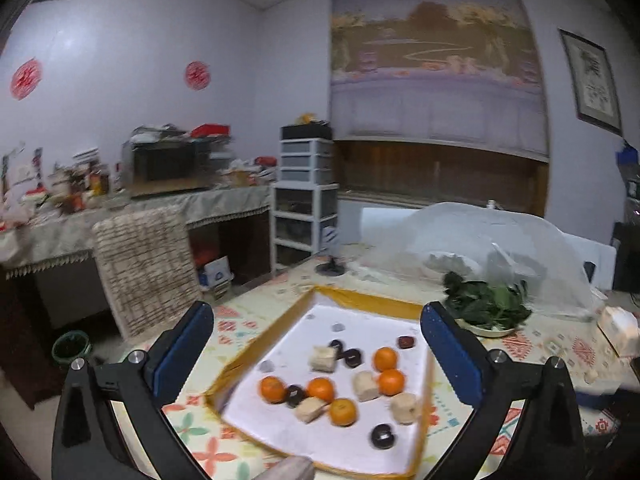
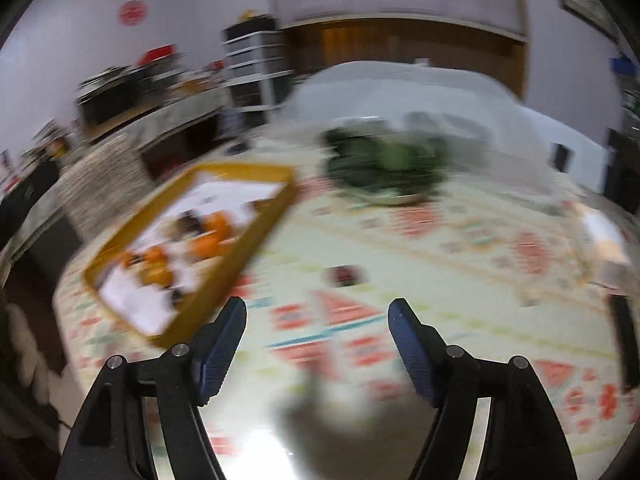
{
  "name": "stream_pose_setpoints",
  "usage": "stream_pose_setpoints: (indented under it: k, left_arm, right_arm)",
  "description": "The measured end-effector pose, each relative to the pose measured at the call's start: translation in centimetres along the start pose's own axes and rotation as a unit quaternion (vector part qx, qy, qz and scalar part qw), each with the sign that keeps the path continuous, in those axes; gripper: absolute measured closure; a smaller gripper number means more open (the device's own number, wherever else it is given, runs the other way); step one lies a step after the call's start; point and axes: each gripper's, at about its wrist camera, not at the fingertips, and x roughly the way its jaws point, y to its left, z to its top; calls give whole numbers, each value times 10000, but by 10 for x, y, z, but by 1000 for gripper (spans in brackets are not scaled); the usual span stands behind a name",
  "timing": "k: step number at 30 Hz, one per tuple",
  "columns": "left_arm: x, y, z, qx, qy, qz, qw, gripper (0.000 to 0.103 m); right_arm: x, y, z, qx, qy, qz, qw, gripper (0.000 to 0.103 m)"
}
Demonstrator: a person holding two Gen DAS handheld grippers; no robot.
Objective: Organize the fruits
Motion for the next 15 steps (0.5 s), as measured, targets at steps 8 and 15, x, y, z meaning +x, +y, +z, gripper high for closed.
stream_pose_setpoints:
  k: [8, 15]
  left_arm:
    - [18, 39, -19, -162, 933, -3, 9955, 0]
    - [34, 51, -35, -321, 1535, -108, 9876, 0]
  right_arm:
    - [18, 63, -22, -302, 235, 85, 9992, 25]
    - [25, 85, -31, -515, 452, 18, 9976, 24]
